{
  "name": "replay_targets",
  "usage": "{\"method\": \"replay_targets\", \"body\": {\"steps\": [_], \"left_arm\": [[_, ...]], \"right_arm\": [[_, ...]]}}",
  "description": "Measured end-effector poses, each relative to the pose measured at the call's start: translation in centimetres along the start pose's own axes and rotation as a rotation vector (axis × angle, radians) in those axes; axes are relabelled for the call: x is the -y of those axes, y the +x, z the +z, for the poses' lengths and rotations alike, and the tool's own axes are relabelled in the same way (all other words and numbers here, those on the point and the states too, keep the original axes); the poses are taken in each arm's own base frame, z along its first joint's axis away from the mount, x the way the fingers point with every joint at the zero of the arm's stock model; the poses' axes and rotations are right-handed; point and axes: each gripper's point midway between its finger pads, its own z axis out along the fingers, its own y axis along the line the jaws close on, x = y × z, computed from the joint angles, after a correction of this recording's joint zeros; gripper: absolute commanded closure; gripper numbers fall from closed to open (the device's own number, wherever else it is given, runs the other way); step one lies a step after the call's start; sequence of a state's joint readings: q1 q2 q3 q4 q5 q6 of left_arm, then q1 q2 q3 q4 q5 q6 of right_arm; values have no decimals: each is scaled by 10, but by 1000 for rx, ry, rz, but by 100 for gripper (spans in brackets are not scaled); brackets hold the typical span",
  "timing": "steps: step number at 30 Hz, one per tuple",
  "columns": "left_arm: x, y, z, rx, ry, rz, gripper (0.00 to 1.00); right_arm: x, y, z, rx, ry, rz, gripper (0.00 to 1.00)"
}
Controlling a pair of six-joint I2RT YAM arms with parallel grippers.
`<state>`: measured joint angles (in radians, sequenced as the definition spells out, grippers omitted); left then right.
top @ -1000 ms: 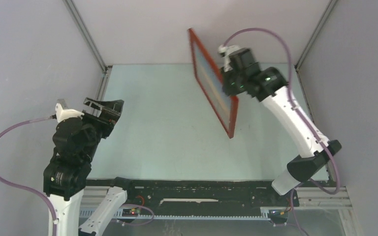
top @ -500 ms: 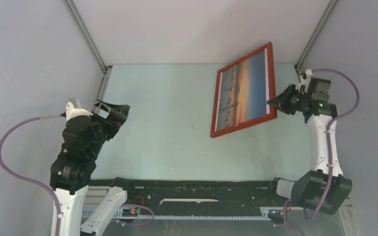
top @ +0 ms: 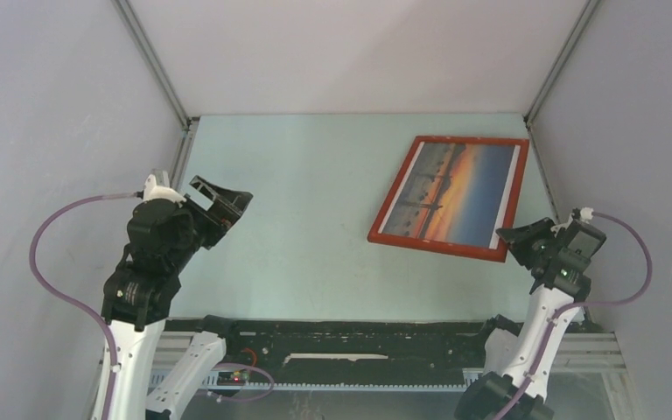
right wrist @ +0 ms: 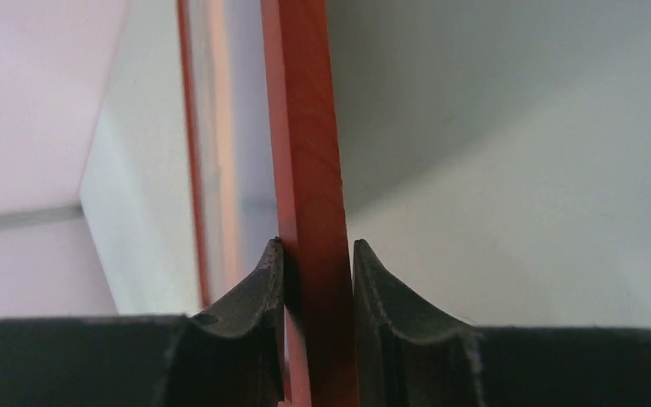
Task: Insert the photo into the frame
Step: Turn over the photo frame at the center of the board.
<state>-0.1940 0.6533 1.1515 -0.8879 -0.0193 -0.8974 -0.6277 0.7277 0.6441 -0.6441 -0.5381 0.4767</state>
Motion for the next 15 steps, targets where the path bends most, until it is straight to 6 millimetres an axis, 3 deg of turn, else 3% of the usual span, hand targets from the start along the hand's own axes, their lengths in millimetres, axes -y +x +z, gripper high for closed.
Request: {"method": "replay_targets", "body": {"steps": [9, 11, 15], "left_arm": [[4, 10, -2, -41, 38, 3, 1], [5, 10, -4, -39, 46, 3, 1], [5, 9, -6, -35, 52, 4, 0]], "right_arm": [[48, -21, -6, 159, 305, 158, 89], [52, -23, -8, 176, 328, 157, 71], [59, -26, -12, 202, 376, 163, 18]]}}
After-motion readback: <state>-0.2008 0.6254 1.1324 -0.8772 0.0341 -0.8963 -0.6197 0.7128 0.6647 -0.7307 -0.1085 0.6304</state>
